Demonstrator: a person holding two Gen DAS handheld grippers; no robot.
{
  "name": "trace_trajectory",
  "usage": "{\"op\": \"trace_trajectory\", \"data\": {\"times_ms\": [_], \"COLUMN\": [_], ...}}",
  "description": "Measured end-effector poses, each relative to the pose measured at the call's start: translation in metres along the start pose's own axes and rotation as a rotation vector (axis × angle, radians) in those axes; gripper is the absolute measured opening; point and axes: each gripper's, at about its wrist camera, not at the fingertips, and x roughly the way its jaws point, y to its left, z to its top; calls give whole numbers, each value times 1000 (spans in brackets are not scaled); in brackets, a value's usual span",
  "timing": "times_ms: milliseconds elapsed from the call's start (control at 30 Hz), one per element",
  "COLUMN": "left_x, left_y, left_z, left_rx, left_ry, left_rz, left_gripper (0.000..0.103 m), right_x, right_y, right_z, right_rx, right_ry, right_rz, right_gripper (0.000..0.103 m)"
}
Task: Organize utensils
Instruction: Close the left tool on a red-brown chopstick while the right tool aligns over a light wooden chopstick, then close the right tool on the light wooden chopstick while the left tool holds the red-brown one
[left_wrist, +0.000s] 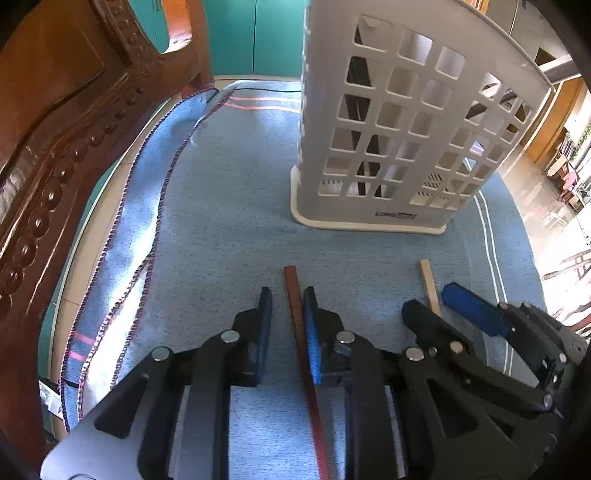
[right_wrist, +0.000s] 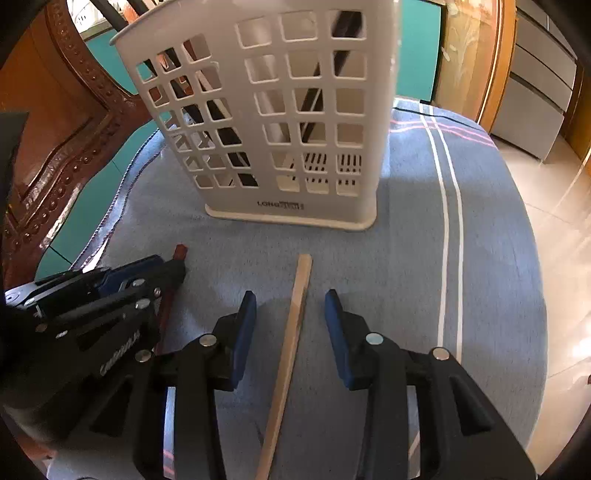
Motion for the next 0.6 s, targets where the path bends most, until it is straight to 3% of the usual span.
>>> {"op": "trace_trajectory", "data": {"times_ms": [133,200,267,600], "left_x": [-1,-1,0,3], "left_y": [4,5,8,9], "left_z": [-1,-2,-2,2], "left_rx": [-1,-1,0,-25], "left_ry": [0,1,1,3], "left_rz": [6,7,9,24], "left_gripper": [20,20,20,17], "right_x": [2,2,1,-9], "right_y": [1,1,-3,-35], "right_z": [1,1,0,2], "right_rx": [-7,-18,-1,71], "right_ry": [-3,-7,-5,7], "right_rz": [-21,-55,-46,-24], "right_gripper": [34,17,10,10]}}
